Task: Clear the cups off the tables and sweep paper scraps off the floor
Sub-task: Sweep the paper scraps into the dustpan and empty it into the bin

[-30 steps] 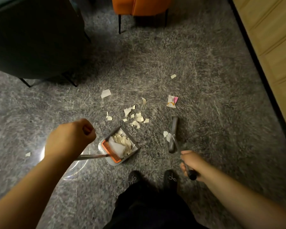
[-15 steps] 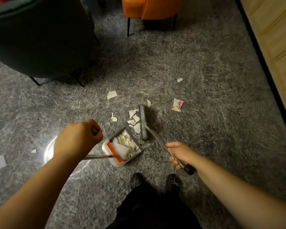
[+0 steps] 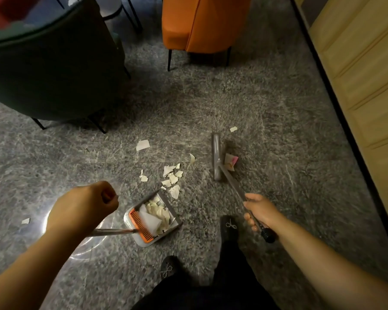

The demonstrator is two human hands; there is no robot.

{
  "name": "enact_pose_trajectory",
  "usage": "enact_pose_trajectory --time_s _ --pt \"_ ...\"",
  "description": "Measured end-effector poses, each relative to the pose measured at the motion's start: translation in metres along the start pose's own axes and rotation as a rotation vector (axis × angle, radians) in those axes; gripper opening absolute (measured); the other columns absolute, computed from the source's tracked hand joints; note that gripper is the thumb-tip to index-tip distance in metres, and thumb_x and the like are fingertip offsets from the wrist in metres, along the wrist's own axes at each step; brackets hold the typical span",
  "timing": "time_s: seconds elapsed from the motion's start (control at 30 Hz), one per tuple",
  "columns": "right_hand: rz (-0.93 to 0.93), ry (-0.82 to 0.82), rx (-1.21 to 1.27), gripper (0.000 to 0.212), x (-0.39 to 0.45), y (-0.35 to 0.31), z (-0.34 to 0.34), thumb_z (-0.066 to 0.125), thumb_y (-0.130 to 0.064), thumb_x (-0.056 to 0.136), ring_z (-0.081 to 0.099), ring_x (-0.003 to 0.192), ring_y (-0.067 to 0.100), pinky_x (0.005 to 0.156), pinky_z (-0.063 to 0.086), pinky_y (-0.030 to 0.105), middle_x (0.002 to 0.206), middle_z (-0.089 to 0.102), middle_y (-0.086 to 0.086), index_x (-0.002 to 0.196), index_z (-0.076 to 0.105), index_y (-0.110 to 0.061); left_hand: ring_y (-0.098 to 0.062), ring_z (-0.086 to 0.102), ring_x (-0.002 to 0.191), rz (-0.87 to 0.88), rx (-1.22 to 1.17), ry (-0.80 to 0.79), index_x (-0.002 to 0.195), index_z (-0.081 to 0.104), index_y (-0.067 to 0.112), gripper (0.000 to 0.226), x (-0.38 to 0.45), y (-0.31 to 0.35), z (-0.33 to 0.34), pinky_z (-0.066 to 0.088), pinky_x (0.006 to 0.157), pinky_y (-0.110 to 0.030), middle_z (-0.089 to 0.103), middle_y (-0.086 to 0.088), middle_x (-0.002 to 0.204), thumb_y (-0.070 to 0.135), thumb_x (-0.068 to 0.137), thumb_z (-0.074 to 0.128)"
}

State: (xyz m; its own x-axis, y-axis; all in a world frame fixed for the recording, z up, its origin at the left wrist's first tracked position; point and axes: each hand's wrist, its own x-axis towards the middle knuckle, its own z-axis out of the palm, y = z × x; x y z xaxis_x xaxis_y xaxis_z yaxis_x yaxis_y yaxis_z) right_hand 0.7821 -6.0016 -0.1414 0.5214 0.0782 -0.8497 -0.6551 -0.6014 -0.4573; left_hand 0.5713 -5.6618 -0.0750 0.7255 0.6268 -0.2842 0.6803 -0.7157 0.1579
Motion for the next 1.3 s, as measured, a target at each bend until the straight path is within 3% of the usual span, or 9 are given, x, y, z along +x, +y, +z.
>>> enact_pose_trajectory --time_s 0.27,0.47,0.67,0.83,1.0,1.07,1.17,1.3 --pt "-0.032 0.086 -0.143 0.036 0.083 -0.055 -0.066 0.037 -0.003 0.101 0.038 0.037 0.019 0.028 0.028 0.013 0.06 0.041 0.011 0.137 0.04 -0.003 -0.006 0.046 0.049 -0.065 0.108 0.031 0.074 0.063 0.039 0.01 0.02 0.05 -0.004 0.029 0.044 -0.018 0.057 0.013 0.057 0.045 0.077 0.07" --pt "0.014 0.053 -0.33 0.032 0.128 -0.093 -0.094 0.035 -0.002 0.099 0.042 0.049 0.02 0.037 0.035 0.019 0.067 0.045 0.014 0.13 0.046 -0.003 -0.009 0.047 0.051 -0.111 0.17 -0.001 0.081 0.066 0.039 0.008 0.047 0.085 -0.011 0.029 0.043 -0.019 0.056 0.011 0.06 0.047 0.079 0.068" --pt "-0.027 -0.103 -0.549 0.03 0.146 -0.11 -0.072 0.037 0.003 0.095 0.044 0.04 0.018 0.03 0.031 0.012 0.061 0.045 0.012 0.122 0.049 0.0 -0.01 0.045 0.049 -0.137 0.157 -0.009 0.077 0.066 0.039 0.009 0.057 0.088 -0.013 0.033 0.046 -0.021 0.05 0.014 0.053 0.046 0.077 0.071" --pt "-0.039 -0.225 -0.655 0.035 0.131 -0.116 -0.04 0.036 -0.001 0.095 0.044 0.037 0.014 0.032 0.032 0.013 0.062 0.048 0.009 0.127 0.047 -0.011 -0.015 0.052 0.053 -0.141 0.157 -0.004 0.08 0.068 0.038 0.01 0.05 0.087 -0.01 0.037 0.047 -0.021 0.057 0.011 0.058 0.047 0.078 0.07" --pt "-0.063 -0.311 -0.678 0.043 0.11 -0.129 -0.008 0.041 -0.003 0.096 0.045 0.031 0.008 0.03 0.033 0.013 0.071 0.05 0.008 0.138 0.041 -0.013 -0.014 0.048 0.05 -0.126 0.12 0.026 0.078 0.069 0.035 0.009 0.048 0.074 -0.013 0.028 0.044 -0.019 0.056 0.011 0.056 0.042 0.077 0.074" --pt "-0.068 -0.328 -0.651 0.044 0.104 -0.134 -0.001 0.041 -0.002 0.097 0.042 0.025 0.006 0.03 0.032 0.013 0.07 0.05 0.009 0.14 0.04 -0.012 -0.014 0.049 0.05 -0.127 0.104 0.029 0.077 0.069 0.035 0.009 0.044 0.067 -0.016 0.03 0.044 -0.019 0.052 0.012 0.053 0.042 0.076 0.075" --pt "-0.068 -0.335 -0.642 0.045 0.094 -0.137 0.004 0.041 -0.006 0.098 0.045 0.034 0.012 0.032 0.033 0.015 0.066 0.052 0.01 0.142 0.039 -0.015 -0.015 0.046 0.049 -0.133 0.083 0.026 0.076 0.07 0.035 0.009 0.037 0.058 -0.019 0.035 0.046 -0.022 0.048 0.012 0.05 0.04 0.075 0.077" --pt "-0.074 -0.306 -0.542 0.045 0.082 -0.14 0.004 0.042 -0.008 0.099 0.041 0.03 0.012 0.032 0.032 0.015 0.062 0.05 0.011 0.142 0.04 -0.019 -0.017 0.052 0.053 -0.131 0.113 0.003 0.078 0.068 0.038 0.008 0.026 0.055 -0.02 0.037 0.046 -0.023 0.058 0.009 0.057 0.043 0.076 0.074"
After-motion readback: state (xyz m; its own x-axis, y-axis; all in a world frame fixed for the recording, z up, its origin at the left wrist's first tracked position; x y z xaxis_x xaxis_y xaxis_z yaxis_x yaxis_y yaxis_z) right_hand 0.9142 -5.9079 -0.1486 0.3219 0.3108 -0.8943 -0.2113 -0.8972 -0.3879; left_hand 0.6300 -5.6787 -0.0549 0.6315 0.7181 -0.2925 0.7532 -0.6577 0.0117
